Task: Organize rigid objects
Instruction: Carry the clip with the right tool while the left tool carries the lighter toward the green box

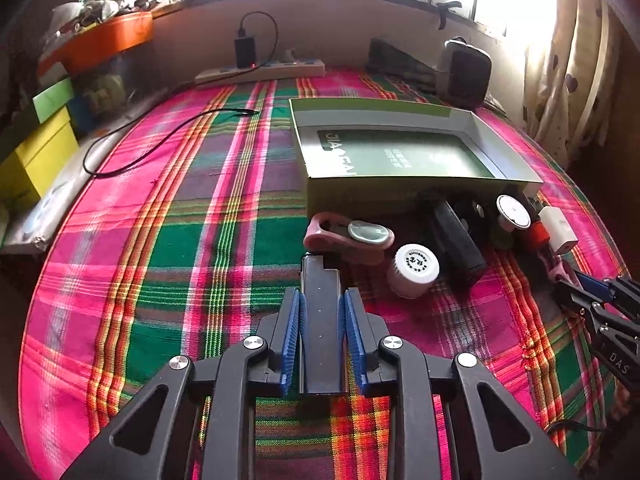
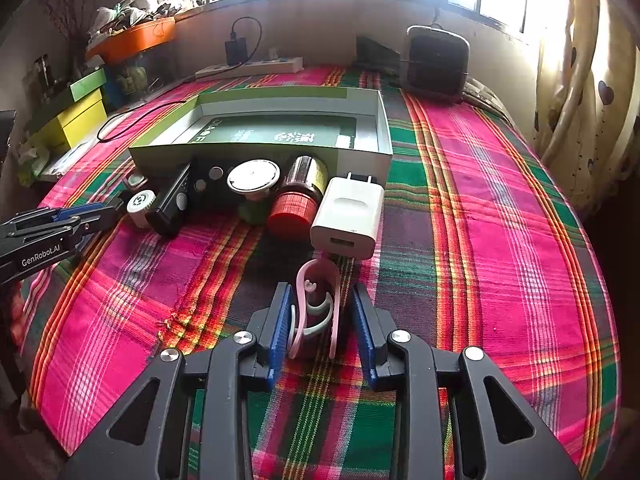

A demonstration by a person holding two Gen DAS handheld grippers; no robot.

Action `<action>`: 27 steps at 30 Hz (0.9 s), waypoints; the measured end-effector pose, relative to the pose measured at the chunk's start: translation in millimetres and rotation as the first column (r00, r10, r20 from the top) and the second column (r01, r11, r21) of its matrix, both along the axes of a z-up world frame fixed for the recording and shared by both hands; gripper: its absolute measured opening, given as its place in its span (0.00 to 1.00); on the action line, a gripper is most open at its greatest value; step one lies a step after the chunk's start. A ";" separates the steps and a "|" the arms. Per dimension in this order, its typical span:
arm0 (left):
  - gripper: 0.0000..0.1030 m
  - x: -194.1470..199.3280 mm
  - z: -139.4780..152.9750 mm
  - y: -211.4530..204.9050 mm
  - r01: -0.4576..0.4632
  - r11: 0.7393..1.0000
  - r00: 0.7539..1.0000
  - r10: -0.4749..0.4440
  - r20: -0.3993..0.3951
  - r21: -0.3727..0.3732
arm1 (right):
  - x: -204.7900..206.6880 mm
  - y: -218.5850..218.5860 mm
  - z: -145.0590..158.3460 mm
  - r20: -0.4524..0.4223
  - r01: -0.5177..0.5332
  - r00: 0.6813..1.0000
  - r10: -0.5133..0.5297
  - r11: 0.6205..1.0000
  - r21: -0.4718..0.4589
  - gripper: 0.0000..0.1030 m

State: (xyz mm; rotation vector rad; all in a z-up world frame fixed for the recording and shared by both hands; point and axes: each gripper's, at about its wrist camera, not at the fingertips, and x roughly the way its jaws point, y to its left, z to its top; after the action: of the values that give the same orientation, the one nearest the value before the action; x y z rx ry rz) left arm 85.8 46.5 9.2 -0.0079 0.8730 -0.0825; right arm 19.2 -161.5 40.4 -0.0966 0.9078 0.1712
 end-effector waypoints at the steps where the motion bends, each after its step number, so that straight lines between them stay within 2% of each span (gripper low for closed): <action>1: 0.22 -0.2 0.1 0.3 -0.002 1.000 1.000 0.002 -0.001 -0.003 | -0.4 0.8 0.1 0.001 -0.002 1.000 0.002 1.000 0.002 0.24; 13: 0.22 -7.9 2.6 -3.3 0.011 1.000 1.000 -0.011 -0.008 -0.017 | -2.8 1.7 1.2 0.013 -0.005 1.000 0.005 1.000 0.019 0.23; 27: 0.22 -14.4 30.2 -6.5 0.026 1.000 0.998 -0.026 0.054 -0.016 | -5.3 7.8 24.4 0.062 -0.041 0.997 0.039 0.999 0.033 0.23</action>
State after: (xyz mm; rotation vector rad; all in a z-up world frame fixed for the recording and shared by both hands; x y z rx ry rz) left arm 71.4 40.0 39.4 -0.0096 0.8186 -0.1137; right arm 13.9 -153.7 64.8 -0.0874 0.8416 0.2200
